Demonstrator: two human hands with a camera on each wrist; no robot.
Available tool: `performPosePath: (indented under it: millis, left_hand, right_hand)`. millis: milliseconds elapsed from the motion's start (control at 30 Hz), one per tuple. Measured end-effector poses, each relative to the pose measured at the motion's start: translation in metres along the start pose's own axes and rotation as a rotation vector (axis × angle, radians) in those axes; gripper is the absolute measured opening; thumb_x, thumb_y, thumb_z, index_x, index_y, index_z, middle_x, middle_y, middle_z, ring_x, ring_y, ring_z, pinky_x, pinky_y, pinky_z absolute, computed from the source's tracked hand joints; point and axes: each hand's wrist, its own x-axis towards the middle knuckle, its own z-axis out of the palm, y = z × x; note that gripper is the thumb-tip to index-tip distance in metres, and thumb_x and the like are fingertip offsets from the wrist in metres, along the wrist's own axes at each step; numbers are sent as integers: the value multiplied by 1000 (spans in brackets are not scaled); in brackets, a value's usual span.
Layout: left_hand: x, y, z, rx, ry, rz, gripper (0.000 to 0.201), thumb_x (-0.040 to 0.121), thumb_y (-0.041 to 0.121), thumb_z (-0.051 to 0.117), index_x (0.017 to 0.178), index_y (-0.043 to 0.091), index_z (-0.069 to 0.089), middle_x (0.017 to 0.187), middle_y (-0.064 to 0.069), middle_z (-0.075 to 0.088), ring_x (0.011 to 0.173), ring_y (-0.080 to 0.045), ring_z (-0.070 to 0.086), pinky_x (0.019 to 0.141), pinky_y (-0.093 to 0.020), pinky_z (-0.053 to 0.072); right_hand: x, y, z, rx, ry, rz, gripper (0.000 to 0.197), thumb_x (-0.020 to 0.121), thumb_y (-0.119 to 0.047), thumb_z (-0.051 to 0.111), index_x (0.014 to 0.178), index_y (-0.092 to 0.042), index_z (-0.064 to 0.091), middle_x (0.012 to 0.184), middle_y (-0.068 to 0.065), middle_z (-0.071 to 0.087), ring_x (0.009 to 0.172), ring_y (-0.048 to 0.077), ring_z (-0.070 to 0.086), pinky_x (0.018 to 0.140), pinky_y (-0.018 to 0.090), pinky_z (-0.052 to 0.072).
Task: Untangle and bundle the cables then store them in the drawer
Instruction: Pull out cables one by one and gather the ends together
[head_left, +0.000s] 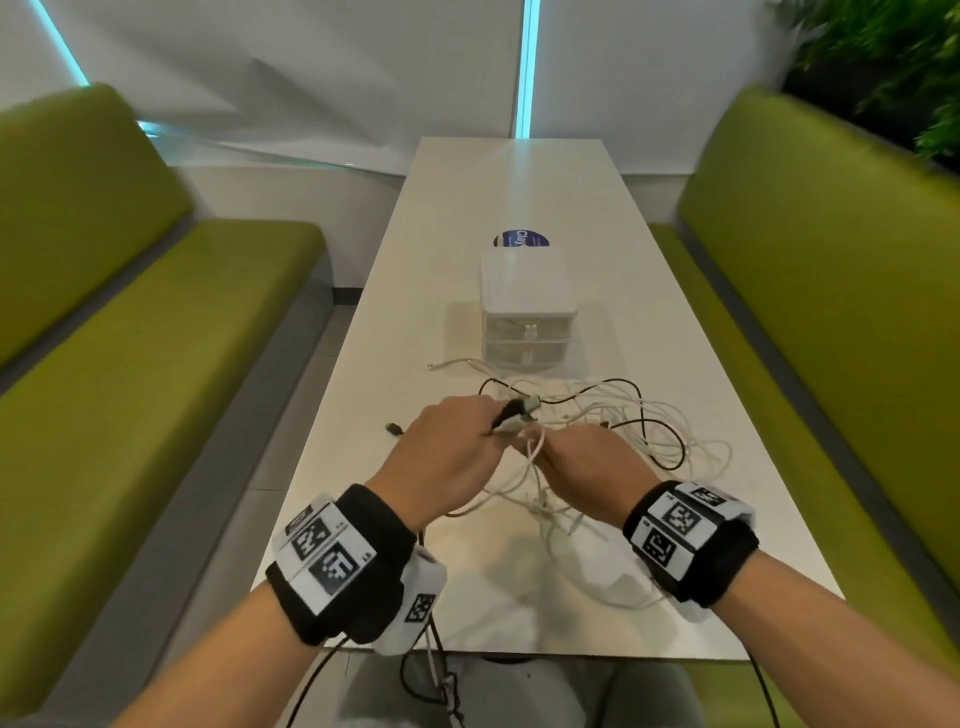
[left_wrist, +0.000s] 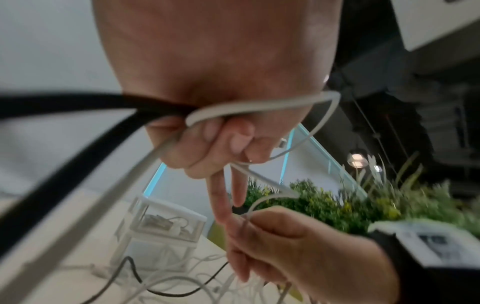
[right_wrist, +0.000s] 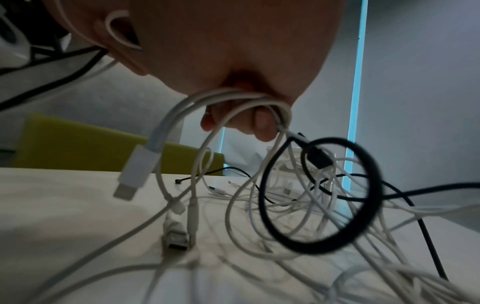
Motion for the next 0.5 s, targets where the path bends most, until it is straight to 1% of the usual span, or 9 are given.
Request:
performPosePath:
  millis: [67,100,167,233,300,367,400,433,500]
  left_hand:
    - [0,3,5,143,-17,29,19,95,33,44,94,22,60,91,-1,67,85,-27,60,71,-40,46]
    - [1,3,9,175,-24,34,18,95,32,43,97,22,58,90,-1,67,86,-28,60,70,-40,46]
    - [2,4,18,181,-42,22,20,95,34,41,106,24,55,89,-1,68,87,-28,61,70,-40,46]
    - [2,7,24,170,-59,22,21,94,32,42,113,27,50,92,-1,68,88,-27,60,70,-39,46]
    - [2,9,29,148,-74,44,19,92,24,42,111,28,47,92,-2,66,85,-27,60,65,-36,42]
    - [3,10,32,141,-85,64,24,91,15,42,112,25,46,95,-5,65,85,-28,59,62,-32,35]
    - [4,10,32,132,-89,76,27,91,12,43,115,25,46,97,-5,65,86,-28,59,62,-31,35]
    - [4,9,31,115,-89,84,30,91,11,43,117,25,46,98,-5,66,87,-28,59,62,-31,36]
    - [5,6,24,70,-54,82,32,93,15,45,122,29,46,97,-3,67,90,-27,60,66,-33,41]
  right_hand:
    - [1,-1,0,-77,0,-5,39,103,-40,22,113,-18,53,85,9,67,75,33,62,61,37,45]
    - [2,-3,-1,-122,8,-15,31,102,-32,28,112,-19,54,87,7,68,76,32,63,61,36,45]
    - [4,-5,-2,-139,-3,0,24,99,-23,32,111,-19,53,90,5,68,78,30,64,62,35,45]
    - [4,-3,-3,-108,-22,45,22,98,-24,35,112,-16,51,91,6,68,81,29,65,65,34,46]
    - [3,-1,-5,-88,-28,59,19,96,-23,40,111,-15,48,92,6,68,83,29,65,67,35,47]
    - [2,0,-7,-72,-27,58,17,94,-22,45,109,-15,48,93,7,68,84,30,64,65,35,44]
    - [2,0,-8,-64,-26,59,17,94,-22,45,108,-15,48,94,7,67,84,30,63,63,34,41]
    - [2,0,-8,-56,-22,60,16,94,-22,44,109,-15,47,94,8,67,84,31,63,62,33,38]
    - [3,-1,-10,-55,-15,76,18,96,-22,39,111,-15,47,93,9,67,83,32,62,63,35,41]
